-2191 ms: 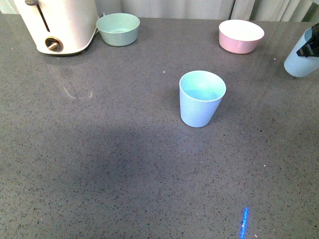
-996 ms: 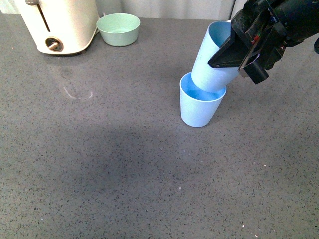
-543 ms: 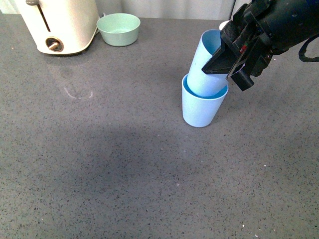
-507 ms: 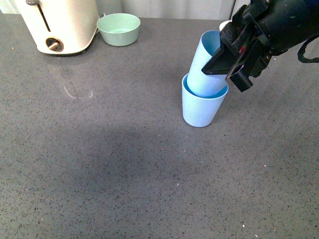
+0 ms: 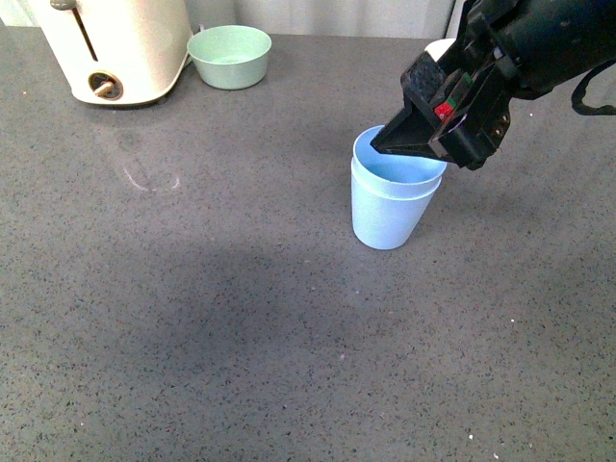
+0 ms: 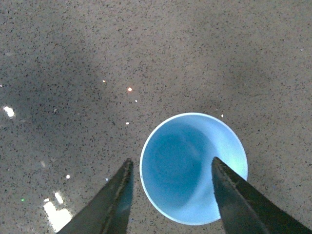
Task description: Stack blue cups with both arms
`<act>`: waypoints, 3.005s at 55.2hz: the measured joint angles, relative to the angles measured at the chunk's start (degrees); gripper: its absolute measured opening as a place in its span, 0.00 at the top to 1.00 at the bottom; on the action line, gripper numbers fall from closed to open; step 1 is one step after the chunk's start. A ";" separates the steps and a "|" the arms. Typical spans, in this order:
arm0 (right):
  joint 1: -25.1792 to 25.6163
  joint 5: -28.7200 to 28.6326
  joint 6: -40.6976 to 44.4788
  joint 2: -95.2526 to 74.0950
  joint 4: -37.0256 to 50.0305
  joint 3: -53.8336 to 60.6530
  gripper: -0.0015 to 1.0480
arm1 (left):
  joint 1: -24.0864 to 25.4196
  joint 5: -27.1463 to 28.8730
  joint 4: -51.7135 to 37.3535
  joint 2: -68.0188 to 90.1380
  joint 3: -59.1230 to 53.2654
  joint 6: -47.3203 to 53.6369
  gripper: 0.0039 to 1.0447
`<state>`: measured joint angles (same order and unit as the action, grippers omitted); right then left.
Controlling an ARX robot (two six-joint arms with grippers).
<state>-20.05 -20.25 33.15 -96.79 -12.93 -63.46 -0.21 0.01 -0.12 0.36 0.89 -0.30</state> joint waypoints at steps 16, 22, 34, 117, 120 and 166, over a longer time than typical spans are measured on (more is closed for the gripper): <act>6.38 -3.10 -8.26 16.85 5.27 8.22 0.09 | 0.00 -0.02 0.00 0.00 0.00 0.00 0.08; 8.57 -3.13 -13.57 25.57 6.62 13.51 0.09 | 0.00 -0.02 0.00 0.00 0.00 0.02 0.08; 10.43 0.55 -23.32 38.97 8.87 21.18 0.09 | 0.00 0.00 0.00 0.00 0.00 0.02 0.08; 19.87 20.24 -32.54 78.12 31.69 62.14 0.98 | 0.00 -0.02 0.02 0.00 0.00 0.04 0.08; 19.87 20.22 -32.54 79.43 30.42 62.14 0.98 | 0.00 -0.02 0.02 0.00 0.00 0.04 0.08; 19.87 20.24 -32.54 96.37 13.03 62.10 0.98 | 0.00 0.00 0.02 0.00 0.00 0.04 0.08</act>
<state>-0.19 -0.01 0.60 -0.43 0.10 -1.37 -0.21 0.01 -0.10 0.36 0.89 -0.25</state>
